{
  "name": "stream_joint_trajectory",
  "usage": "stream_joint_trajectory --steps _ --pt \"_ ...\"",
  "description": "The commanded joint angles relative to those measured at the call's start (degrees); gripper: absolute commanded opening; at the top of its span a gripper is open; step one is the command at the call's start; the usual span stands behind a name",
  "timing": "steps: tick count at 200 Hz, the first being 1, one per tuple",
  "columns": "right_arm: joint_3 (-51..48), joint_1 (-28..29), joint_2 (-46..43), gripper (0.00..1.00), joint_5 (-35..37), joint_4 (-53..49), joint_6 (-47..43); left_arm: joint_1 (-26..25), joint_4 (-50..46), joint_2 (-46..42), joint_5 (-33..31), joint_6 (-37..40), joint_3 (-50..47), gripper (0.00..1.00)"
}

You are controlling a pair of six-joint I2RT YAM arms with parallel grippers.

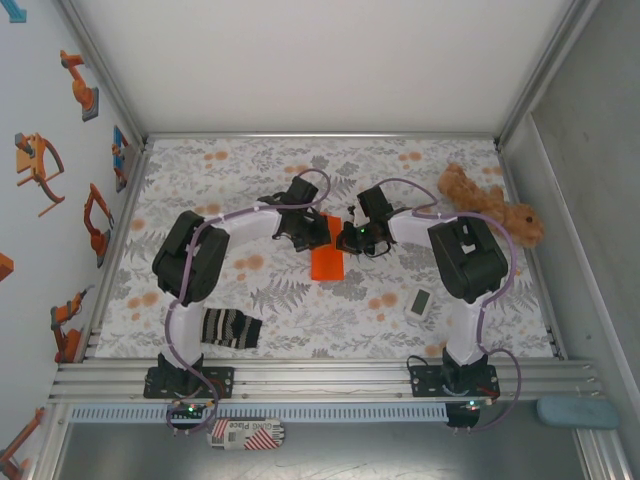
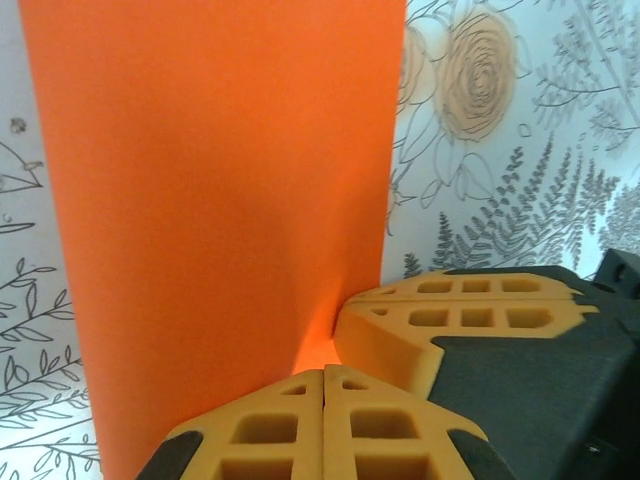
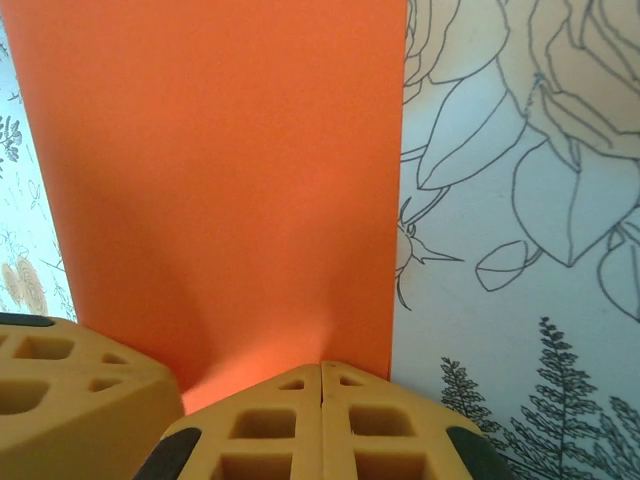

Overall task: Fold a paper plane with a square sheet of paper (pick it up from the middle)
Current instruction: First fold the square sheet of paper in half at the center of the table.

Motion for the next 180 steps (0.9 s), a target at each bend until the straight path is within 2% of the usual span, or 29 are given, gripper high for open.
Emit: stream_joint_trajectory --steps 1,74,106,145,180 --pt "-2.28 -0.57 4.87 0.0 11.41 -10.25 -0.8 -0.22 -3.11 2.22 0.98 1.15 2.31 0.03" --pt "-1.98 -0.56 5.57 0.0 13.1 -11.76 -1.39 0.96 -7.56 4.04 -1.25 4.47 2.56 0.01" --pt "-1.93 -0.44 5.94 0.0 14.05 -12.77 -1.41 2.98 -7.5 2.68 -1.09 6.04 -0.12 0.01" --pt "-1.1 0.08 6.87 0.0 18.46 -16.65 -2.21 5.48 -8.32 0.07 -0.77 9.47 -3.97 0.0" --pt "-0.88 0.22 7.3 0.0 19.02 -16.9 -2.73 8.04 -10.7 -3.55 -3.8 11.48 -6.13 0.0"
